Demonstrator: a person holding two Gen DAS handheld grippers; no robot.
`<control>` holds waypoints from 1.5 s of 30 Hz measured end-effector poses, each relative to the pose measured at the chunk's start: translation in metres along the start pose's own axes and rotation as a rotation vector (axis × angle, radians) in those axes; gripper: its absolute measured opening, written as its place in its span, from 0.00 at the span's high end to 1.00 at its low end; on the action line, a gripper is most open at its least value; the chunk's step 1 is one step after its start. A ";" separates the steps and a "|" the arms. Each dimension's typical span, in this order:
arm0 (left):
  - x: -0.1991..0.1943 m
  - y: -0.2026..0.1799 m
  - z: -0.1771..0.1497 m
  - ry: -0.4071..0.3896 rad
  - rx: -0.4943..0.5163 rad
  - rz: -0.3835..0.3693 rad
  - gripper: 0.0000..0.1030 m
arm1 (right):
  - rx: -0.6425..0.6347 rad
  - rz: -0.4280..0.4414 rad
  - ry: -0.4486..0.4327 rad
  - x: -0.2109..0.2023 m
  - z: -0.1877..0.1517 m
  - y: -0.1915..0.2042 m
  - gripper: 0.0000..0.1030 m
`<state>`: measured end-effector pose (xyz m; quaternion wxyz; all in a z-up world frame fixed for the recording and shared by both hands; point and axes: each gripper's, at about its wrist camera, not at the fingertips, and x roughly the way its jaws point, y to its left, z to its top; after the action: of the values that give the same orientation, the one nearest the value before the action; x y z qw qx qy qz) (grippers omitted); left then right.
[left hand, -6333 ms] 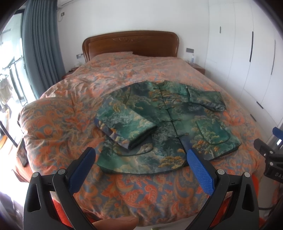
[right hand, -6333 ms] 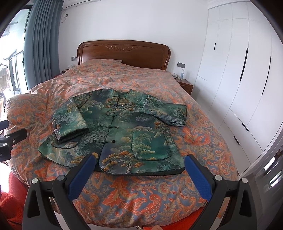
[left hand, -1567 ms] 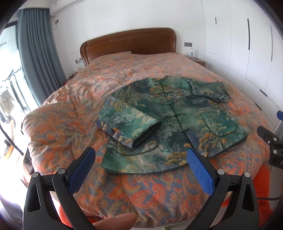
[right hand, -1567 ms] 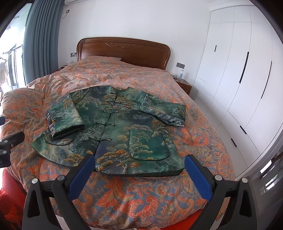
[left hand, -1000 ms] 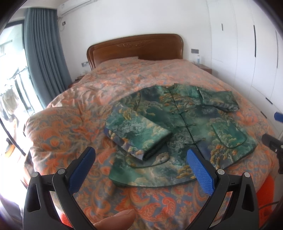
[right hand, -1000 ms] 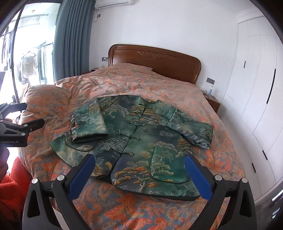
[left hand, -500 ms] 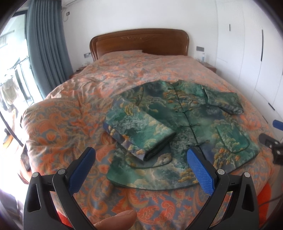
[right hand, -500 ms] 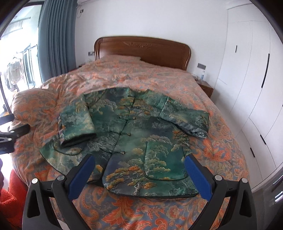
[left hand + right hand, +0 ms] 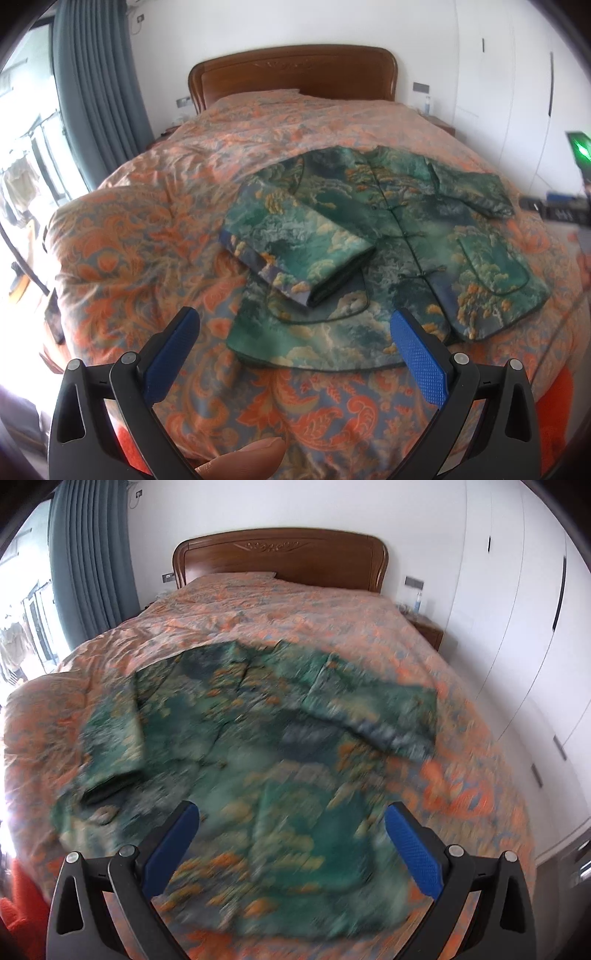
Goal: Fold large clothes
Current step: 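Grasp the extended sleeve cuff with the right tool, pull it outward, release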
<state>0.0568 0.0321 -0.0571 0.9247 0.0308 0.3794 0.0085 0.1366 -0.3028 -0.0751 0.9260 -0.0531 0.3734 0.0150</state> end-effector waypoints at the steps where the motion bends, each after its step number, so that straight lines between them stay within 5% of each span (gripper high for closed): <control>1: 0.002 0.002 -0.002 0.006 -0.007 -0.002 0.00 | -0.022 -0.020 -0.009 0.007 0.008 -0.003 0.00; 5: 0.010 0.005 -0.006 0.039 -0.021 0.003 0.00 | -0.126 -0.084 -0.008 0.054 0.044 -0.011 0.00; 9: 0.012 0.009 -0.007 0.044 -0.028 0.017 0.00 | -0.245 -0.083 0.087 0.112 0.066 0.001 0.01; 13: 0.016 0.014 -0.006 0.053 -0.043 0.027 0.00 | -0.390 -0.181 0.131 0.179 0.074 0.013 0.01; 20: 0.034 0.017 -0.005 0.102 -0.064 0.038 0.00 | -0.388 -0.240 0.167 0.253 0.086 0.002 0.02; 23: 0.038 0.011 -0.005 0.116 -0.040 0.051 0.00 | -0.379 -0.248 0.185 0.276 0.091 -0.005 0.15; 25: 0.040 0.008 -0.005 0.122 -0.028 0.055 0.00 | -0.325 -0.222 0.204 0.285 0.097 -0.018 0.45; 28: 0.042 0.004 -0.002 0.120 -0.022 0.049 0.00 | -0.217 -0.181 0.156 0.272 0.107 -0.042 0.75; 32: 0.044 -0.004 0.000 0.119 -0.014 0.030 0.00 | -0.107 -0.202 0.024 0.222 0.121 -0.077 0.90; 40: 0.038 -0.025 -0.001 0.111 0.037 -0.005 0.00 | 0.183 -0.282 -0.177 0.099 0.111 -0.205 0.92; 45: 0.036 -0.032 0.001 0.110 0.047 -0.015 0.00 | 0.367 -0.363 -0.177 0.061 0.064 -0.290 0.92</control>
<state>0.0826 0.0011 -0.0839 0.9015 0.0493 0.4299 -0.0059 0.2442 -0.5848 -0.0461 0.9368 0.0510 0.2719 -0.2144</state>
